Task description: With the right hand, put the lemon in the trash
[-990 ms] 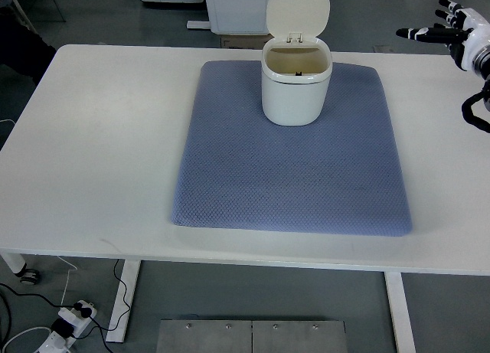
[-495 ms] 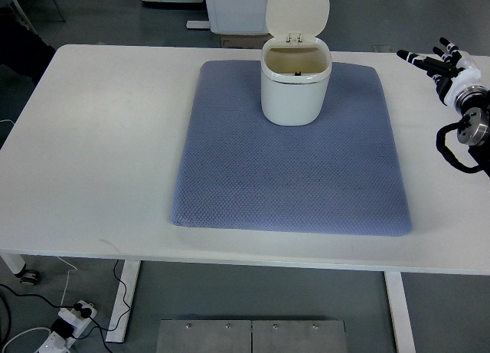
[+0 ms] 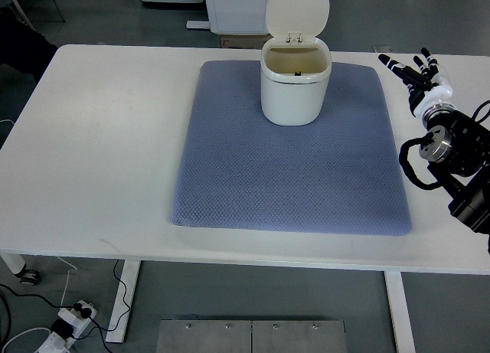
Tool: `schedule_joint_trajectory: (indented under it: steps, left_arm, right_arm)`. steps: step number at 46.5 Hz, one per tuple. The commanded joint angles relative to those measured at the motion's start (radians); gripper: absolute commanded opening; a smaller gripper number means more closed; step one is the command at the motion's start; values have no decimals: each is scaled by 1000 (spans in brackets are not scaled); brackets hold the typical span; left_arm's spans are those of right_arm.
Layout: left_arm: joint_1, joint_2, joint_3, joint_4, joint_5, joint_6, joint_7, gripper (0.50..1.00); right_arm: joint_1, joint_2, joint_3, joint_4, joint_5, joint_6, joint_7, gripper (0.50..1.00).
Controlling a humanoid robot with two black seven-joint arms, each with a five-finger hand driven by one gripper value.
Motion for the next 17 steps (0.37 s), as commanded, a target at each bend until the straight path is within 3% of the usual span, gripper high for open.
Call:
schedule_joint_trajectory:
  steps: [1, 17]
  left_arm:
    - [0, 0, 0, 0, 0, 0, 0, 1000]
    - [-1, 0, 0, 0, 0, 0, 0, 1000]
  right_arm:
    - [-7, 10, 0, -2, -1, 0, 9, 1000]
    - [-16, 24, 0, -3, -1, -1, 23, 998]
